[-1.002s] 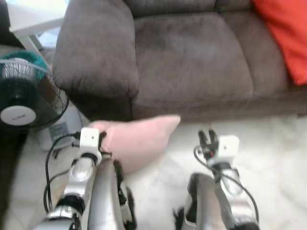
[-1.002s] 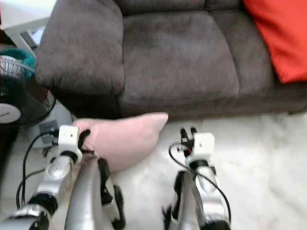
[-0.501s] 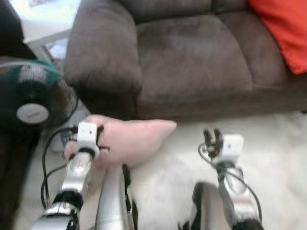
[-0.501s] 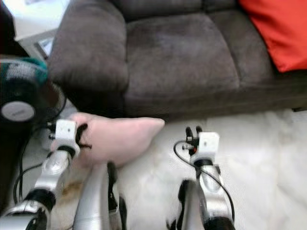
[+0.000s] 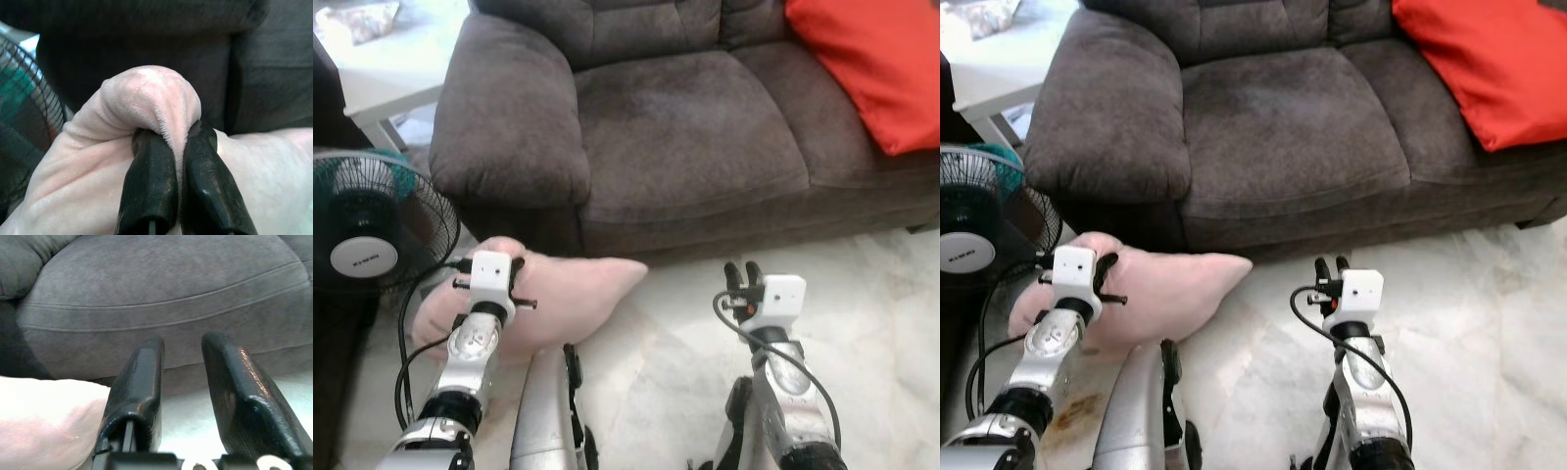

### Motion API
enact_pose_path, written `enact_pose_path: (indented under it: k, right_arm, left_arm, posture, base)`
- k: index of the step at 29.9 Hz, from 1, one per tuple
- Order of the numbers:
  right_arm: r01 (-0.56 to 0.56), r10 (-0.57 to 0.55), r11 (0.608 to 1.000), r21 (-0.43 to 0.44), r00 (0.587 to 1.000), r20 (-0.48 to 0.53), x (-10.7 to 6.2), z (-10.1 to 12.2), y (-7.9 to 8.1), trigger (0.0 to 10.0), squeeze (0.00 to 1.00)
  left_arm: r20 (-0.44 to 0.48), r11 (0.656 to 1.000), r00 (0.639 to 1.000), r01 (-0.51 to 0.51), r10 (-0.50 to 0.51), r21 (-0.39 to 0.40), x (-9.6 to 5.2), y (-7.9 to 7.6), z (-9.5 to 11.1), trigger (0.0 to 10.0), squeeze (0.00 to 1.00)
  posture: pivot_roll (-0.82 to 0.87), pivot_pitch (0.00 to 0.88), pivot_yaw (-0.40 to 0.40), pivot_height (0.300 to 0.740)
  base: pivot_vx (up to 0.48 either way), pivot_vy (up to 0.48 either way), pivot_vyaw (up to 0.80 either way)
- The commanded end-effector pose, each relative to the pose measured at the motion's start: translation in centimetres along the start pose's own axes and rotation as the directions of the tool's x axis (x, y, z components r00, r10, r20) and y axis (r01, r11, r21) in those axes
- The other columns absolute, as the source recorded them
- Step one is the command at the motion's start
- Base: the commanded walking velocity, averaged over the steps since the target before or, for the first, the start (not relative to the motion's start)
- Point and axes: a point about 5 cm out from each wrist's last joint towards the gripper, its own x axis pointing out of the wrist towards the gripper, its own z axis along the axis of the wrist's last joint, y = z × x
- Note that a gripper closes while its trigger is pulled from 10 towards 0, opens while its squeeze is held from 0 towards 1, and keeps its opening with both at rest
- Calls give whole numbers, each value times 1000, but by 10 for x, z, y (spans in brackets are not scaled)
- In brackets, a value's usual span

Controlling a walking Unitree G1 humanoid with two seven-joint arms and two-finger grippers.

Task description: Move the pillow to the sofa from floor

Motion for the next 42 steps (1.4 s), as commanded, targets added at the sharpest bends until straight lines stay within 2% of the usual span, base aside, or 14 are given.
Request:
enact_pose_path:
  k: [1, 6, 10, 13, 26, 42]
  right_arm:
    - [12, -12, 1000, 11, 1000, -13, -2, -4, -2, 10000, 0]
    - [22, -22, 1000, 9, 1000, -13, -3, -3, -7, 10000, 0]
    - [22, -22, 1000, 8, 1000, -13, -3, -3, -7, 10000, 0]
    - [20, -20, 1000, 1, 1000, -14, -3, -3, -7, 10000, 0]
    - [45, -45, 999, -1, 999, -10, -7, -3, -9, 10000, 0]
    - [40, -39, 999, 15, 999, -12, -8, -5, -5, 10000, 0]
  left_arm:
    - [106, 1000, 994, 9, -12, 21, 5, -1, 20, 10000, 0]
    - [178, 996, 981, 62, -71, 56, -3, -7, 32, 10000, 0]
    - [189, 996, 979, 69, -79, 60, -5, -7, 35, 10000, 0]
    - [224, 992, 968, 103, -115, 67, -7, -16, 46, 10000, 0]
    - [206, 991, 970, 123, -132, 58, -8, -23, 48, 10000, 0]
    - [202, 989, 969, 131, -142, 67, -9, -26, 51, 10000, 0]
  posture:
    - [141, 74, 41, 497]
    - [144, 56, 35, 497]
    - [144, 56, 35, 497]
    - [145, 52, 30, 497]
    - [126, 61, 46, 497]
    - [142, 72, 45, 598]
  base:
    - [0, 0, 0]
    - [0, 0, 0]
    - [0, 0, 0]
    - [0, 0, 0]
    - [0, 0, 0]
    - [0, 0, 0]
